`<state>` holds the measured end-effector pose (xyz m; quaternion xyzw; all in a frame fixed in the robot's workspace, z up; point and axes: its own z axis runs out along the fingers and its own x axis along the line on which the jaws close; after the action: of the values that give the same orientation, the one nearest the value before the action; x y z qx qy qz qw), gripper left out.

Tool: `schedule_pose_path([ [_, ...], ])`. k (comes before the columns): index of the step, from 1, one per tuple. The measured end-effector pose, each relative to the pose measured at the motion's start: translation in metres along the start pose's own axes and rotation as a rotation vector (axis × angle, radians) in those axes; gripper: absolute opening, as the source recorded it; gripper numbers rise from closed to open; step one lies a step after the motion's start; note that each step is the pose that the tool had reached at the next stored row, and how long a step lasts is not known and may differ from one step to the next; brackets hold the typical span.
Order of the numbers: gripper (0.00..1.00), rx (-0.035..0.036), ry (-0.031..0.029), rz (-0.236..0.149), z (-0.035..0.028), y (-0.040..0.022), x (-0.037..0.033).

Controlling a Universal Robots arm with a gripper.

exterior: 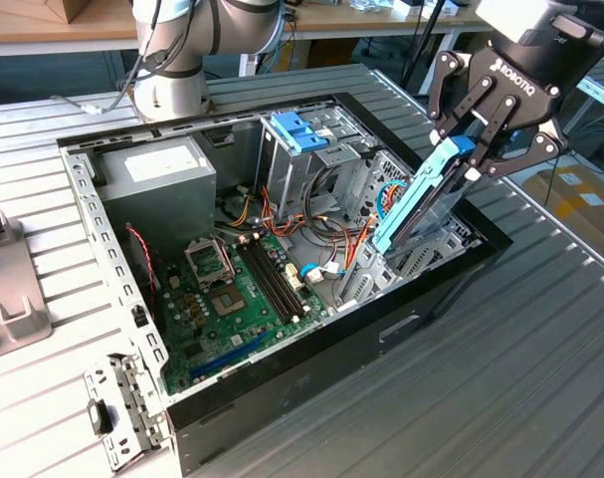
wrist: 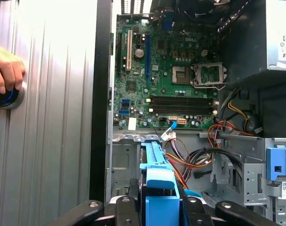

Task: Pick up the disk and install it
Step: 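Insert the disk into the insertion slot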

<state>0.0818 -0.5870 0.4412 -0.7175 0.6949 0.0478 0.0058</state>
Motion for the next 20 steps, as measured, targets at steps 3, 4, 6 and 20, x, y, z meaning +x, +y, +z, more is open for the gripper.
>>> schedule_pose_path([
  [3, 0.37, 0.0, -0.0001, 0.0, 0.0054, -0.0003, 0.0004],
  [4, 0.37, 0.0, -0.0001, 0.0, 0.0061, -0.0004, 0.0005],
  [6, 0.37, 0.0, 0.0, 0.0, 0.0074, -0.0005, 0.0006],
  [20, 0.37, 0.0, -0.0001, 0.0, 0.0107, -0.0007, 0.0008],
])
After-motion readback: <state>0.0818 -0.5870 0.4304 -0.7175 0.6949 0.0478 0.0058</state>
